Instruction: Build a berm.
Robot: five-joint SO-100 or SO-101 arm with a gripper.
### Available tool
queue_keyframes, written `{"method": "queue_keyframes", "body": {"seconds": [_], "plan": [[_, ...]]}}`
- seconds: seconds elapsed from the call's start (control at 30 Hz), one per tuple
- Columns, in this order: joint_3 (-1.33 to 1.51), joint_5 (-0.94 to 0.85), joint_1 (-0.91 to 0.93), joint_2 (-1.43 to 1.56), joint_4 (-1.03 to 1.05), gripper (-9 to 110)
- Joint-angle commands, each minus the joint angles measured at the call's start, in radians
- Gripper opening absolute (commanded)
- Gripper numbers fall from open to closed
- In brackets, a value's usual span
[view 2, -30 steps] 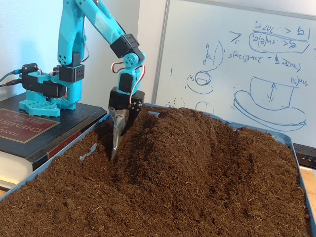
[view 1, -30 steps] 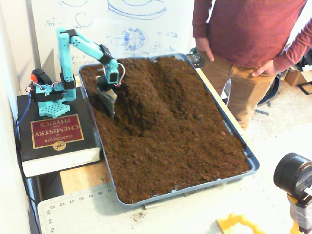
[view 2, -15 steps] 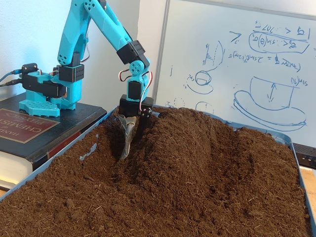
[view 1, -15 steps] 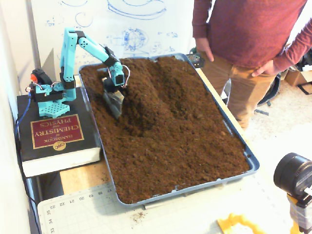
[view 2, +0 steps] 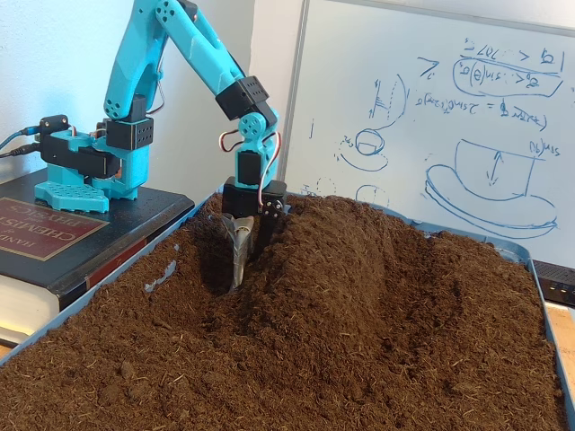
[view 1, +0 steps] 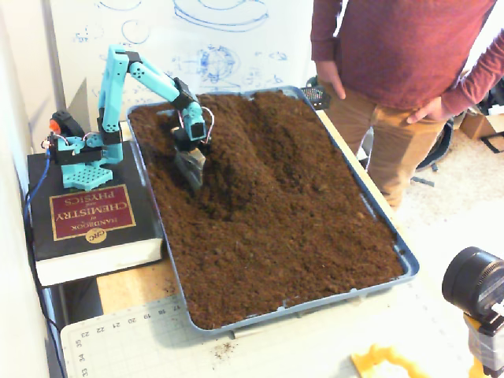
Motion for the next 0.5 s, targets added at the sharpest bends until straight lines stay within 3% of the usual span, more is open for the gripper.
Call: {"method": "queue_keyframes", "body": {"seconds": [0.0,0.47], "plan": [[-0.198,0.005,0.041,0.035,-0.107,1],[-0.242,0.006,0.041,0.04,-0.109,1]]}}
